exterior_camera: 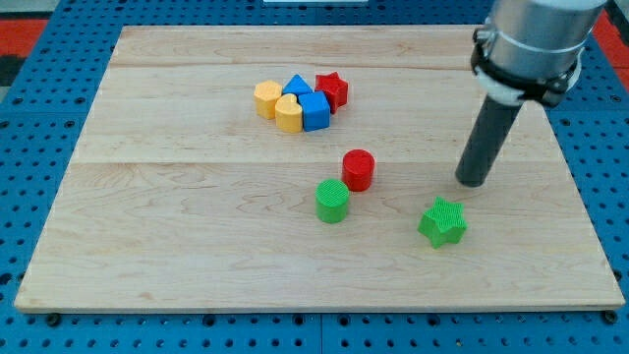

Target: Slide the red circle away from the green circle

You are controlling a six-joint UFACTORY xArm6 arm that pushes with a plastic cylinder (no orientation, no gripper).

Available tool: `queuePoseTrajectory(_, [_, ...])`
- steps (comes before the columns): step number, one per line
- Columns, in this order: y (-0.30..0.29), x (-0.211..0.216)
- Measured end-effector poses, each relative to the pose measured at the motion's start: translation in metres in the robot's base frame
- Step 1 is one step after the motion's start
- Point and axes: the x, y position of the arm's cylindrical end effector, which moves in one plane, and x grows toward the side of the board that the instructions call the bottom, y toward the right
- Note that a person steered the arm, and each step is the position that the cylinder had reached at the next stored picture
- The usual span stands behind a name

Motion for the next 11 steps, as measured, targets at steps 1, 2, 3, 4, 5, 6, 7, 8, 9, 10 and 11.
queuePoseTrajectory(1, [-0.047, 0.037])
queuePoseTrajectory(2, [-0.094, 0.052])
queuePoseTrajectory(3, [-0.106, 0.052])
queuePoseTrajectory(4, [-0.114, 0.029])
queuePoseTrajectory(5, [-0.133, 0.019])
queuePoseTrajectory(6, [-0.111, 0.000])
queuePoseTrajectory(7, [-0.112, -0.024])
queuePoseTrajectory(8, [-0.118, -0.032])
queuePoseTrajectory(9, [-0.093, -0.036])
queuePoseTrajectory(10, [-0.080, -0.046])
queuePoseTrajectory(11, [-0.071, -0.072])
